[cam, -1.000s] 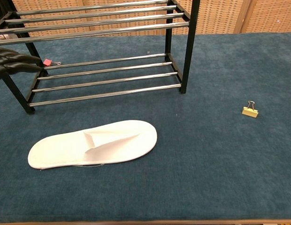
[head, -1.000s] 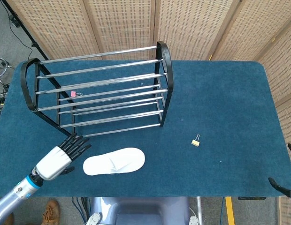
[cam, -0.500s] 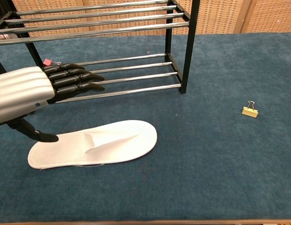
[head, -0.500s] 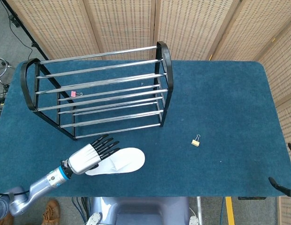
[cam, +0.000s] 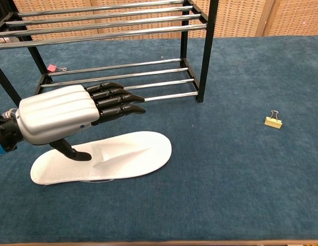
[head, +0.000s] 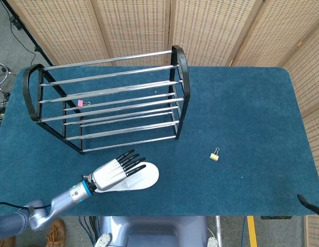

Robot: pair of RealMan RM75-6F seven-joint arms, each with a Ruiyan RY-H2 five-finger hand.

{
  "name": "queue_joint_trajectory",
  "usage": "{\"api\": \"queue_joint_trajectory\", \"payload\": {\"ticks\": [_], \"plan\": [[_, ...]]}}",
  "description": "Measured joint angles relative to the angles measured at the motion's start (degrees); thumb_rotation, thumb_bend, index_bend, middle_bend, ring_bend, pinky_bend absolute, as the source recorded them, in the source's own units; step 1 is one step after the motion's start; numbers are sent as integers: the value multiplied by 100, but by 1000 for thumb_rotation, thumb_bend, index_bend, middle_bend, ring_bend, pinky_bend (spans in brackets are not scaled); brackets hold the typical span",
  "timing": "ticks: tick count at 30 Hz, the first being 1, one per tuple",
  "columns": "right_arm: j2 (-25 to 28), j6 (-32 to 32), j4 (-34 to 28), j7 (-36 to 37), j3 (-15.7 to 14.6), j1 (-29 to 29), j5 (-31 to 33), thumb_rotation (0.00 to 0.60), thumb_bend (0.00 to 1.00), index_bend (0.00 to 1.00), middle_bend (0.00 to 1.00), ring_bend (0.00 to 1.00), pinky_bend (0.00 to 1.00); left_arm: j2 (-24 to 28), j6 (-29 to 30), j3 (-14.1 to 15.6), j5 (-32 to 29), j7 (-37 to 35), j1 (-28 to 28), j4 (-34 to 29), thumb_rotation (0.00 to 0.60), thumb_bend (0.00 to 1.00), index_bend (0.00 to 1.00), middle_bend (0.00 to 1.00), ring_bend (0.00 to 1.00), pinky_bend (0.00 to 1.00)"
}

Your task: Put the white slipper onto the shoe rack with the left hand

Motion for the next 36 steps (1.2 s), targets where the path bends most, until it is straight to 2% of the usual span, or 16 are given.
{"api": "queue_joint_trajectory", "payload": {"ticks": [8,11,16,21,24,29,36], "plan": [[38,4,-5,83,7,-10,21,600,0,0,0,0,0,-335,-49,21,-83,177,-195,190,600,237,17,0,23,199],[51,9,-4,114,9,-16,26,600,0,0,0,0,0,-442,-41,36,-112,230,-254,273,600,287,113,17,83,231],[65,19,-7,148,10,-23,24,600,0,0,0,0,0,-550,54,91,-113,289,-312,386,600,322,328,174,203,299],[75,18,-7,177,11,-25,30,600,0,0,0,0,0,-602,273,187,-37,237,-322,517,600,352,509,278,281,347],[74,9,-11,170,3,-23,25,600,0,0,0,0,0,-657,480,257,28,108,-325,688,600,370,562,331,321,367],[66,12,-18,145,-1,-22,24,600,0,0,0,0,0,-797,717,393,116,-24,-333,1022,600,389,587,384,354,400],[71,6,-19,153,0,-19,30,600,0,0,0,0,0,-940,851,483,116,-111,-340,1253,600,466,722,517,448,528]]}}
